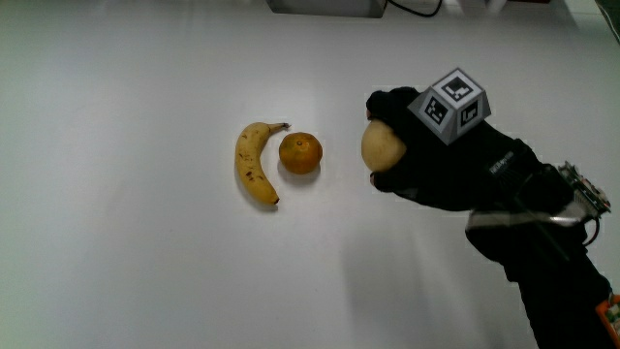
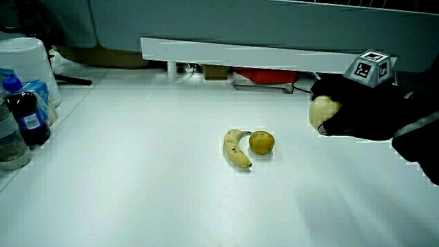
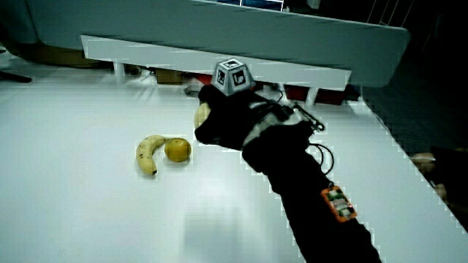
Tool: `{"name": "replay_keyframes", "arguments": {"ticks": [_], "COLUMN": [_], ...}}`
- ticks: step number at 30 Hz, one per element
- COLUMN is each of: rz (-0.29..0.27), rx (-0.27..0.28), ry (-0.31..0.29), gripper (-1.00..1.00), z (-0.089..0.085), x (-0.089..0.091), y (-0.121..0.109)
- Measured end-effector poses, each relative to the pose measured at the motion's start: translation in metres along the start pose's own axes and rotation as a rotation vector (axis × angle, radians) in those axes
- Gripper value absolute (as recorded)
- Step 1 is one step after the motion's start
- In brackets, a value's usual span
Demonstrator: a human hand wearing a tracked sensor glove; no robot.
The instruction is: Place pear no leg
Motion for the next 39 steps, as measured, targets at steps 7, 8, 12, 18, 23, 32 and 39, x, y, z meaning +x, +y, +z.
{"name": "replay_keyframes", "arguments": {"ticks": [7, 8, 12, 18, 23, 32, 39], "rz": [-0.091, -0.087, -0.075, -0.088, -0.107, -0.131, -0.158], "rx": [-0.007, -0.019, -0.051, -0.108, -0.161, -0.207, -0.235], "ry": [-0.004, 0.008, 0.050, 0.062, 0.094, 0.110, 0.112], "gripper": [0.00, 0.00, 0.00, 0.00, 0.00, 0.00, 0.00], "z": [-0.014, -0.016, -0.028, -0.058, -0.081, -0.101, -0.116], "x": [0.008, 0.006, -0.001, -0.006, -0.003, -0.002, 0.002], "y": [0.023, 0.027, 0.043, 0.063, 0.072, 0.078, 0.082]}}
